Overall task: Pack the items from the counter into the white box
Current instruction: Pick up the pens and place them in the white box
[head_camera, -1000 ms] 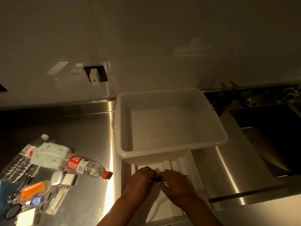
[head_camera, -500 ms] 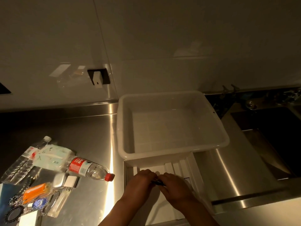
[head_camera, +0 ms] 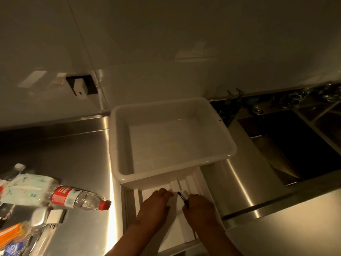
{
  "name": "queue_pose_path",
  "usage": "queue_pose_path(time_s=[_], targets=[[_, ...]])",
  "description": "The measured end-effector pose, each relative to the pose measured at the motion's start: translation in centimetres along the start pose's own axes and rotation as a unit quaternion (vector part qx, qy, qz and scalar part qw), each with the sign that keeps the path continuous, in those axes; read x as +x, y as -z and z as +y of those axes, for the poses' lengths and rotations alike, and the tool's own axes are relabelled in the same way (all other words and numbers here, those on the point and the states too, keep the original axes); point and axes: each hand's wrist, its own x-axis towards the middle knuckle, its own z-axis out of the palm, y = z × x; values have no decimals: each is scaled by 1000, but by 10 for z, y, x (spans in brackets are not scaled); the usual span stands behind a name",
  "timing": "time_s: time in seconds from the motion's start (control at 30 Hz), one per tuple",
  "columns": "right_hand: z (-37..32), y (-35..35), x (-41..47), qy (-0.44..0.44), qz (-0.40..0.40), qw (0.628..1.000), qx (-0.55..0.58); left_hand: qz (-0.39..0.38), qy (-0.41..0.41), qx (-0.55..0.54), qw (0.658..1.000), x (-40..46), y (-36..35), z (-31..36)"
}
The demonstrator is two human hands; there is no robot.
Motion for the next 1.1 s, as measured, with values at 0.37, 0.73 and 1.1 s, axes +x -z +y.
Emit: queue_pose_path(time_s=[0.37, 0.73, 1.1], targets=[[3, -10, 13, -13, -43, 997, -62, -65, -43, 12, 997, 17, -26, 12], [21, -12, 1, 79, -47, 996, 7, -118, -81, 43, 989, 20, -41, 16], [3, -14, 29, 102, -82, 991, -1, -60, -38, 107, 992, 7, -17, -2]])
